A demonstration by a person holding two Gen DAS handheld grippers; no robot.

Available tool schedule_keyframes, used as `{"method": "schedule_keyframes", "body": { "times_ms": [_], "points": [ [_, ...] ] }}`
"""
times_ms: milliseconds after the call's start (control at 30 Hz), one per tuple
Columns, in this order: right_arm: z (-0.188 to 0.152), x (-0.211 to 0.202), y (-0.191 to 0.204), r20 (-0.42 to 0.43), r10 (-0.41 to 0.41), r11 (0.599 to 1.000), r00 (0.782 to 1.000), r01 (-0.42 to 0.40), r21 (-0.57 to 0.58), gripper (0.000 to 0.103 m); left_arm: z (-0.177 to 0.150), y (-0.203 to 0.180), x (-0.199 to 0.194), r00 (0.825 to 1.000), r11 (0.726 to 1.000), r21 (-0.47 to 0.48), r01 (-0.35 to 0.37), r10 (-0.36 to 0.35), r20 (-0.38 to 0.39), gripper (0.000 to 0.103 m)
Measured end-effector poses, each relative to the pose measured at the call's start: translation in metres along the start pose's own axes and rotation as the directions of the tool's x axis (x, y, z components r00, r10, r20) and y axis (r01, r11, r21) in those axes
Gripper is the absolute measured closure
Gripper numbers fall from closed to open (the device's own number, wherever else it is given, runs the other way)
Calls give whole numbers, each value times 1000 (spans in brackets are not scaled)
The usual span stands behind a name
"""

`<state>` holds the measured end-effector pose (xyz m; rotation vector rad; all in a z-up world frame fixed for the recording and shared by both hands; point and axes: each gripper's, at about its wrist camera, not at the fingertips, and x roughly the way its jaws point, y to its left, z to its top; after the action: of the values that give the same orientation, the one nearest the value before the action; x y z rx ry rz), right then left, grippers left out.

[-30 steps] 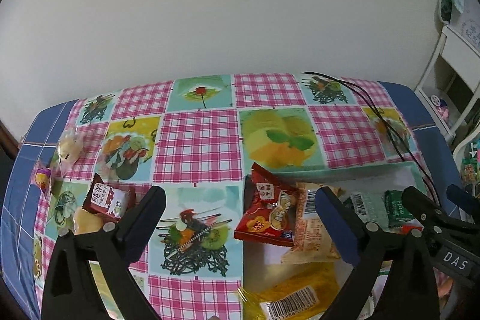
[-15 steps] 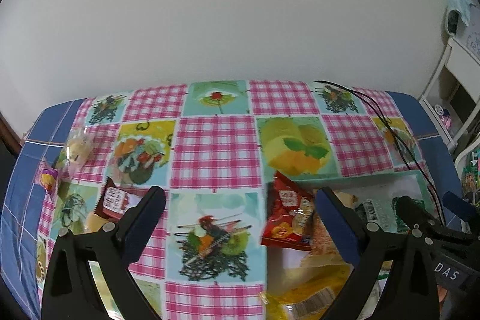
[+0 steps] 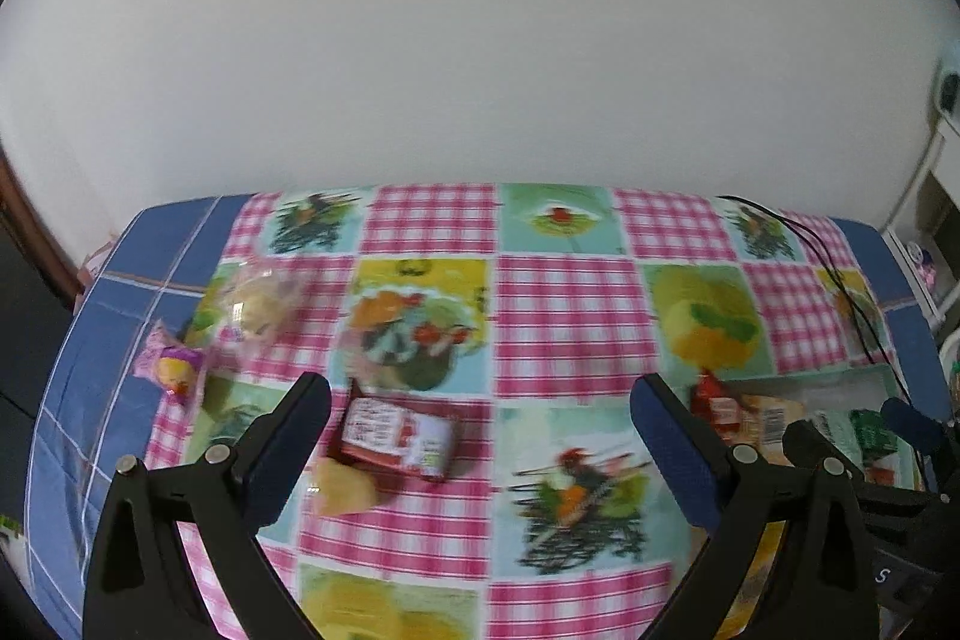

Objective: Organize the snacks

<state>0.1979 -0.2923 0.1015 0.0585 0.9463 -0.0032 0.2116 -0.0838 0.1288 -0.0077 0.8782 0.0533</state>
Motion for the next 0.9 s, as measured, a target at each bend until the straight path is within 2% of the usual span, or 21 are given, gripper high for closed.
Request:
{"method": "schedule_keyframes", "body": {
  "times_ms": [433,600,767,900],
  "points": [
    [-3,18,107,-21,89,991,996,-91,-95,0,-8,96,13,998,996,-76,-47,44,-45,3],
    [-9,31,139,-40,119,987,992,-123,-103,0,-10,118,27,997,993,-114,-23,14,-80,3],
    [-16,44,162,-54,133,984,990,-138,-109,0,-15,131,44,993,987,-155,33,-50,-107,3],
    [-20,55,176,-55,161,982,985,-166,-96,0,-20,142,56,990,982,-183,43,-66,-123,3]
  ]
}}
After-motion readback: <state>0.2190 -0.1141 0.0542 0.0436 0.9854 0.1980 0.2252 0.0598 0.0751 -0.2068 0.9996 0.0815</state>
